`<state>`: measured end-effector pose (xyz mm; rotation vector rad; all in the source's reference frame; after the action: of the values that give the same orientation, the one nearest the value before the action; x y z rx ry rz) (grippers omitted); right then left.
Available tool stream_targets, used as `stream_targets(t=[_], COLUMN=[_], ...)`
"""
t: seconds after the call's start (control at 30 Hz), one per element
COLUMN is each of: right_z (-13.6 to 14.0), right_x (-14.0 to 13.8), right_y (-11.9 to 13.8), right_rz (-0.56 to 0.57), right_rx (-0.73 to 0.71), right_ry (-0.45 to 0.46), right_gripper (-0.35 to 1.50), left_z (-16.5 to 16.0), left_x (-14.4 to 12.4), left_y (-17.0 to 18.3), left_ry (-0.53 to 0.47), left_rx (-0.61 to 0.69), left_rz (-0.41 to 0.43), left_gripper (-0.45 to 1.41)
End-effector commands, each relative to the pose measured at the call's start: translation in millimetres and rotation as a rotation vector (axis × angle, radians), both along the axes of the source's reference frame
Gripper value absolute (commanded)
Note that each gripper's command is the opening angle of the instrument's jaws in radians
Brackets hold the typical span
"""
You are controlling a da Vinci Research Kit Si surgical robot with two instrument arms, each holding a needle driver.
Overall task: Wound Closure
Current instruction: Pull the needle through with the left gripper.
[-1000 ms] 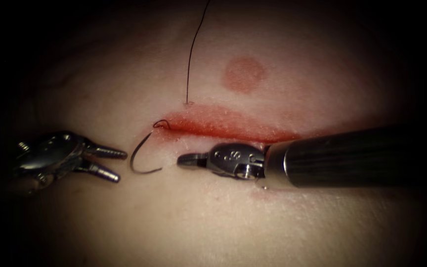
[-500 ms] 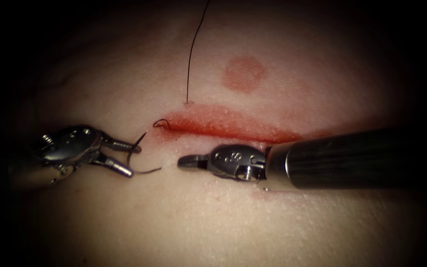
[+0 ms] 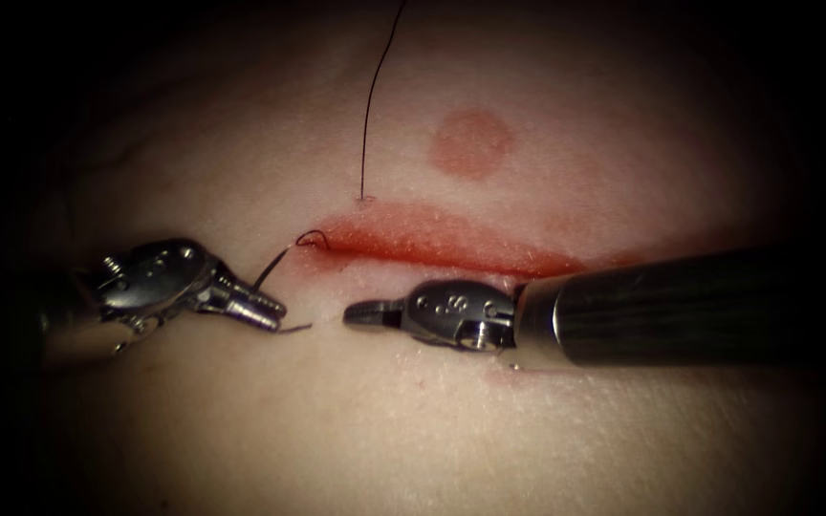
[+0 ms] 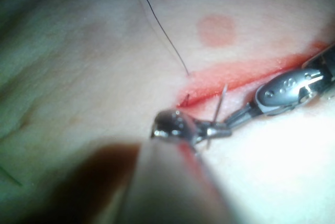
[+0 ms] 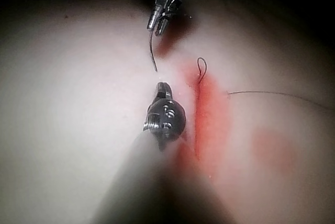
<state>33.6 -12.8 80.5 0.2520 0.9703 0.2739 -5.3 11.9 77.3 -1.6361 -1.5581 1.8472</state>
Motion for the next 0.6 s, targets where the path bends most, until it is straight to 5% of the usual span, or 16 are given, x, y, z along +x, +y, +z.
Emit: stream_targets(t=[0.03,0.4,0.6], right_z=[0.5,0.5,0.6], right_x=[0.5,0.8,1.0], right_y=[-0.5,-0.4,-0.4], right_rz=[-0.001,-0.002,-0.007], right_rx=[0.003,0.007,0.01], right_ry=[0.002,0.003,0.007], right_gripper=[-0.35,-0.35,-0.35], left_z=[0.7,-2.3,-5.3], left_x=[-0.6,-0.9,-1.1], left_y=[-0.3,-0.7,-0.1], left_ry=[0.012,0.298,0.313], left_rx=[0.015,0.323,0.341], left_rz=[0.007,0.212,0.225], left_gripper=[-0.35,-0.35,-0.35])
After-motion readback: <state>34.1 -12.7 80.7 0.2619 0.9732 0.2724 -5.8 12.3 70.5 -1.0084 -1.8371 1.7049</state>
